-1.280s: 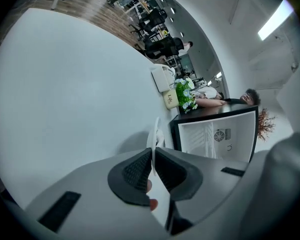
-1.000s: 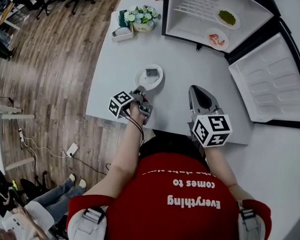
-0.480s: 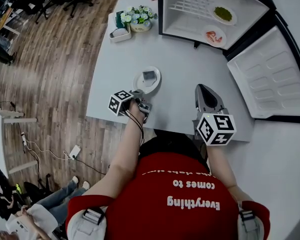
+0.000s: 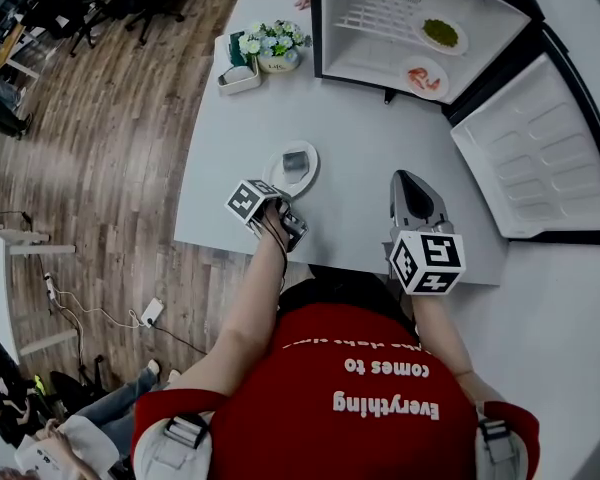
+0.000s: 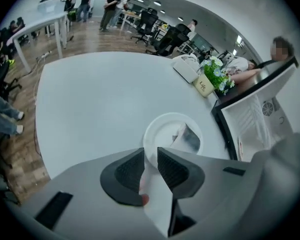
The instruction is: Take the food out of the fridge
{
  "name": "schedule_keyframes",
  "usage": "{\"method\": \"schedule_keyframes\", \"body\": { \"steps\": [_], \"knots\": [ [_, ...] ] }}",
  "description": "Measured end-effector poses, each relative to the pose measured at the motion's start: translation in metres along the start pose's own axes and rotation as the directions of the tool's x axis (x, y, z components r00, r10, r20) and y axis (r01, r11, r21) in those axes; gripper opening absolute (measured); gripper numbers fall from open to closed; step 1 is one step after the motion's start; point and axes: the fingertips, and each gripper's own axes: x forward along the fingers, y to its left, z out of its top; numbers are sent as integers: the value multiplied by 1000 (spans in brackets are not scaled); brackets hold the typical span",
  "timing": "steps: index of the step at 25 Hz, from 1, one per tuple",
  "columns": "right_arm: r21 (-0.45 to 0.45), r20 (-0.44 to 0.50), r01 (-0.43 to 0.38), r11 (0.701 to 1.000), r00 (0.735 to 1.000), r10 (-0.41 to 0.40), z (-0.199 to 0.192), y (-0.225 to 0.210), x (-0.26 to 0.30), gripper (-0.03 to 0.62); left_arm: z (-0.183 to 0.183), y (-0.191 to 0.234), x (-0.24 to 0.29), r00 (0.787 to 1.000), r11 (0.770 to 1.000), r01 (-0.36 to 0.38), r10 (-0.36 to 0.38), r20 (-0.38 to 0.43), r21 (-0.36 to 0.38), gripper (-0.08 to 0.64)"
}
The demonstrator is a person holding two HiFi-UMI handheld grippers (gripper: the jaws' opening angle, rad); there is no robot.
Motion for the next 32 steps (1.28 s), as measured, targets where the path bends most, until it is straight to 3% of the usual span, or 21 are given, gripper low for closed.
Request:
{"method": "schedule_keyframes", "body": {
  "steps": [3,6,9,11,15,18,21,25,32],
  "knots": [
    [-1,2,-5,1000,1000,5,3,-1,7,14,10,0,-4,998,993,-42,36,58,107,66],
    [0,-4,-15,1000,1000,15,3,4,10,14,31,2,-19,980,962,-117,71,185,248,61],
    [-3,-7,-27,1000,1000,27,2,9,14,14,53,-10,-42,946,919,-150,26,322,364,15],
    [-1,-10,-32,999,999,32,1,11,15,14,61,-22,-54,932,893,-146,-20,361,426,8],
    [5,-17,-30,1000,999,30,-2,12,16,14,61,-56,-63,925,847,-33,-175,336,531,6],
    [7,-15,-22,1000,1000,22,-3,10,16,14,65,-83,-76,902,827,14,-253,349,563,6],
    [14,-12,-15,1000,1000,15,-2,9,16,14,66,-117,-90,883,787,60,-329,336,614,6],
    [27,-3,13,1000,1000,-13,-1,-2,12,14,59,-175,-98,862,708,114,-420,285,697,6],
    [61,25,122,991,992,-124,8,-49,1,14,31,-305,-110,792,546,271,-594,138,793,6]
  ]
}}
